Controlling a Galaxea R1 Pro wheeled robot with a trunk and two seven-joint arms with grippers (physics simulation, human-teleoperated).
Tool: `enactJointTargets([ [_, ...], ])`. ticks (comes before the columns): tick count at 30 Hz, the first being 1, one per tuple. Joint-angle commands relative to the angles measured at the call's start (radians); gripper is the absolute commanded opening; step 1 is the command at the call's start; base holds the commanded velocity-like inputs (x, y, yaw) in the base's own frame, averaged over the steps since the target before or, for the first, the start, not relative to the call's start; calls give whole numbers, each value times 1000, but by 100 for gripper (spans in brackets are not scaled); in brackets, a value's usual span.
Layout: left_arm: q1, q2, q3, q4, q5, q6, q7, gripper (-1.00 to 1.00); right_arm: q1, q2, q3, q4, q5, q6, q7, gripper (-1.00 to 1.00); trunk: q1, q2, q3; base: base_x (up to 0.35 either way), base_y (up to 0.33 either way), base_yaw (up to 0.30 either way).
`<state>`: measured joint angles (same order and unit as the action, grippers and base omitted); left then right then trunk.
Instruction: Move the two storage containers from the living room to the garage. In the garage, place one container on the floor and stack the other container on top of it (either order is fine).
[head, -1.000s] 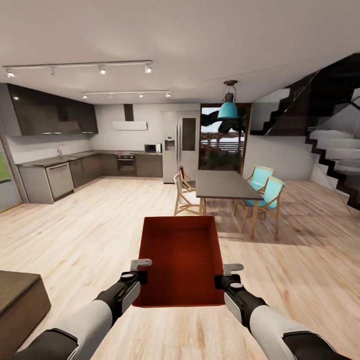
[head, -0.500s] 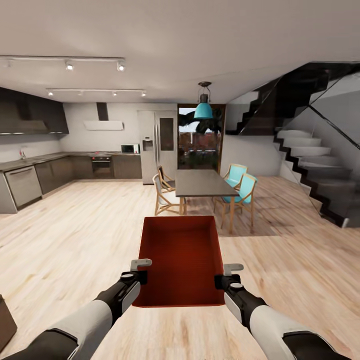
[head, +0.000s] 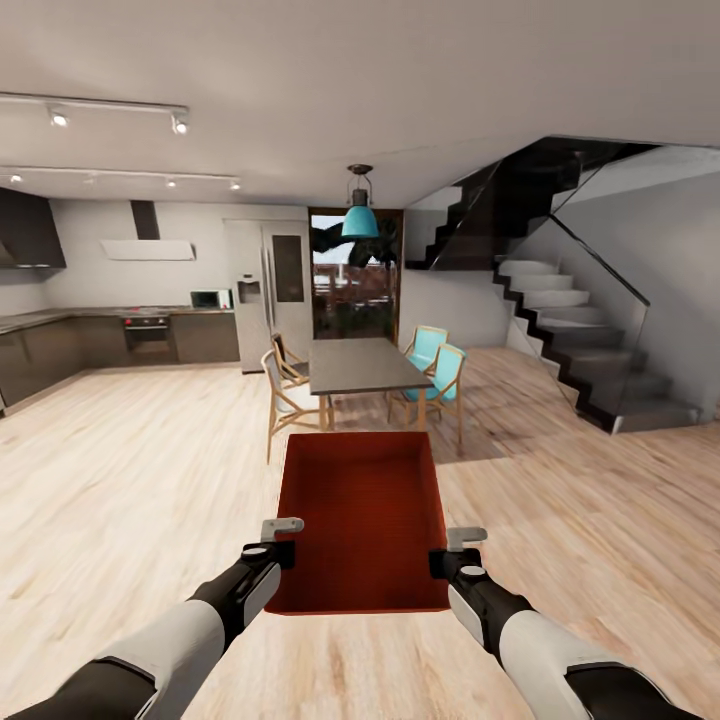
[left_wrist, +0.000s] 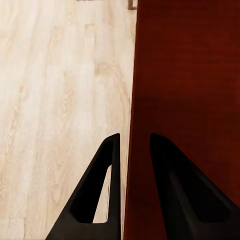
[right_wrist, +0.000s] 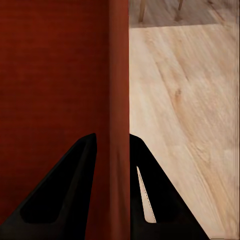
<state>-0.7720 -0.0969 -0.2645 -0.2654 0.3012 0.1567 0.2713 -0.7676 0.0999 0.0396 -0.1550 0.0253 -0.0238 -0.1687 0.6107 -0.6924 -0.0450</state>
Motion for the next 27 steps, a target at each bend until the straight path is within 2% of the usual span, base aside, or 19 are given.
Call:
enactJointTargets([
  [1, -1, 2, 10, -6, -28, 0, 16, -100, -1, 0, -3, 5, -5, -2, -5, -100, 0, -2, -2, 0, 0, -294],
  [27, -1, 2, 10, -6, -28, 0, 16, -100, -1, 0, -3, 5, -5, -2, -5, -100, 0, -2, -2, 0, 0, -294],
])
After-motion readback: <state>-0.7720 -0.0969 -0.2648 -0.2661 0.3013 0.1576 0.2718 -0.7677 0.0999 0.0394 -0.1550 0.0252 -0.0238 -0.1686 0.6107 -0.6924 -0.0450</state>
